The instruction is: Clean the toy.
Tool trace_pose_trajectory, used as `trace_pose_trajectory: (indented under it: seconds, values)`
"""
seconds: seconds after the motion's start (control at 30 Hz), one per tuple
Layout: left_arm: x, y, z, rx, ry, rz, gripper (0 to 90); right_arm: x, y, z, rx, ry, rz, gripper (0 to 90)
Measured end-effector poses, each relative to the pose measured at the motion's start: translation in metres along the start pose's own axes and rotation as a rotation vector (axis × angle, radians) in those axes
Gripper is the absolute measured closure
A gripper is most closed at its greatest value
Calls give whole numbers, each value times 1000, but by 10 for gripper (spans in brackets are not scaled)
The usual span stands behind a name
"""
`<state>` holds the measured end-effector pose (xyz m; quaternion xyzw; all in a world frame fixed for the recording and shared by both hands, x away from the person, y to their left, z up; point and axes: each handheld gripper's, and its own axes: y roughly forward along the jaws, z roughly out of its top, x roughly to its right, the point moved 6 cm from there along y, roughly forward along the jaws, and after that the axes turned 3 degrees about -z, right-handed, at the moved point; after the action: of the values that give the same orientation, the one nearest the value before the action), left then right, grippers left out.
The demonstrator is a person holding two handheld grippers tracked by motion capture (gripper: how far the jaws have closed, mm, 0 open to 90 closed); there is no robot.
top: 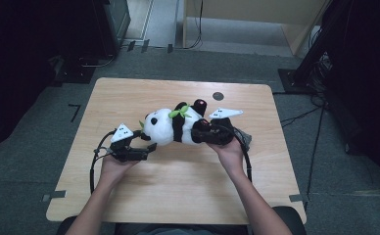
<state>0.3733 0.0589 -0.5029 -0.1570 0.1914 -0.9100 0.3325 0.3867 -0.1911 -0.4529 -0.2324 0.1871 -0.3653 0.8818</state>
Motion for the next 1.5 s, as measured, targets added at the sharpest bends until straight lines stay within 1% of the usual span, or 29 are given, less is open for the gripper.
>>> trace_pose_trajectory:
  seconds: [0.07,0.1,0.13,0.2,0.23,0.27,0.3,0.33,0.4,0.47,0.57,0.6,0.7,0.73,0.83,0.87,0.93,1.0,1.03,1.1,1.13,1.17,1.2,1.23,1.27,1.3,1.37,1.43,1.5]
  values:
    - [2,1,2,24,22,-5,64,-5,-1,0,-16,5,41,586]
    - [4,3,2,33,30,-21,32,-6,-2,0,-17,12,54,586]
    - [6,4,2,35,31,-34,30,-9,-2,-1,-21,24,91,585]
    - [8,9,0,14,38,-12,34,-12,-1,-1,-20,23,113,585]
    - [8,12,-1,-7,26,24,66,-13,-1,-1,-24,18,106,585]
    - [8,12,-1,-7,26,24,132,-13,-1,-1,-24,18,106,585]
    - [8,11,-1,-3,39,43,132,-15,0,-1,-26,9,104,584]
    - [8,11,-1,-10,25,48,209,-15,1,-1,-26,2,98,575]
    - [6,9,1,-20,-11,25,314,-14,1,-2,-19,-3,83,528]
    - [5,5,2,-22,-56,5,393,-13,1,-1,13,-1,78,470]
    - [5,-1,7,-4,-58,10,466,-12,0,-1,76,-47,63,341]
    - [4,-3,8,-2,-63,8,477,-12,0,-1,100,-70,60,305]
    - [0,-8,11,1,-83,2,488,-13,-1,-6,113,-101,57,223]
    - [-1,-9,12,4,-91,3,489,-13,-2,-11,109,-117,68,189]
    - [0,-13,17,25,-121,-17,490,-13,2,-24,68,-143,53,114]
    - [1,-13,18,18,-128,-31,490,-12,3,-26,64,-145,40,111]
    - [7,-12,19,-9,-115,-42,488,-13,9,-29,58,-138,22,36]
    - [13,-10,19,-34,-121,-49,484,-15,14,-30,64,-133,33,3]
    - [14,-9,19,-40,-133,-56,482,-16,17,-32,58,-147,33,0]
    - [17,-9,20,-43,-178,-81,476,-16,23,-36,32,-166,-17,0]
    - [17,-8,20,-40,-187,-87,473,-17,26,-38,19,-177,-50,1]
    - [18,-7,20,-40,-193,-95,473,-17,27,-39,22,-177,-75,35]
    - [18,-7,20,-41,-200,-102,470,-17,27,-38,43,-169,-98,103]
    - [17,-7,20,-32,-213,-113,463,-16,25,-38,68,-153,-105,170]
    - [16,-8,20,-36,-210,-119,454,-16,22,-37,91,-146,-105,232]
    - [17,-7,20,-41,-198,-113,435,-16,20,-36,92,-147,-92,284]
    - [18,-5,19,-46,-155,-88,356,-16,20,-35,75,-153,-92,344]
    - [17,-2,17,-39,-100,-72,269,-15,19,-36,53,-149,-97,381]
    - [16,-1,16,-20,-38,-68,195,-12,17,-35,44,-123,-97,405]
